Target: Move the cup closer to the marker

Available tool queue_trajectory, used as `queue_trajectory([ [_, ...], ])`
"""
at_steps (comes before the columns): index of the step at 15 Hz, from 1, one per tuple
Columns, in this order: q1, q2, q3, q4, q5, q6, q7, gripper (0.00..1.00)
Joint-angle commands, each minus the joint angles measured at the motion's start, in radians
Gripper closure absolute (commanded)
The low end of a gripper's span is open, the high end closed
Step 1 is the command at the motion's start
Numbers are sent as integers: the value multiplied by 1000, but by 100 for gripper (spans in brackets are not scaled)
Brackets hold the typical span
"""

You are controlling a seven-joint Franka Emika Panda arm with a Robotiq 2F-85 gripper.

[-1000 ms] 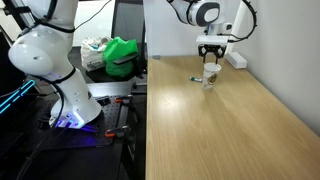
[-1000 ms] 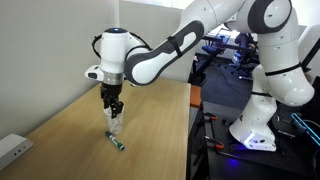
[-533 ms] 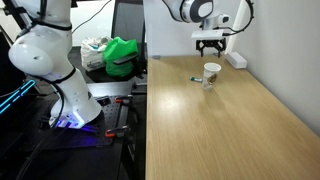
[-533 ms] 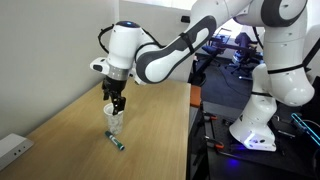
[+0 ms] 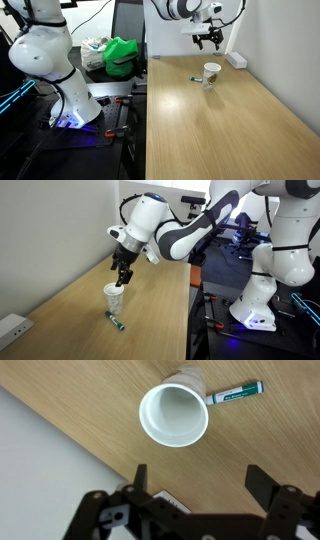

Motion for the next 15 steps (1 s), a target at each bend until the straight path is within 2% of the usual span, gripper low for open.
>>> queue_trajectory([
  [1,13,-133,-27,-132,-40,43,119,0],
  [7,-5,-272,-19,-262,-61,80,217,0],
  [11,-8,-334,-21,-338,-113,131,296,0],
  [12,-1,-277,-16,-270,-81,84,250,0],
  [15,-2,-304,-16,-306,-88,101,266,0],
])
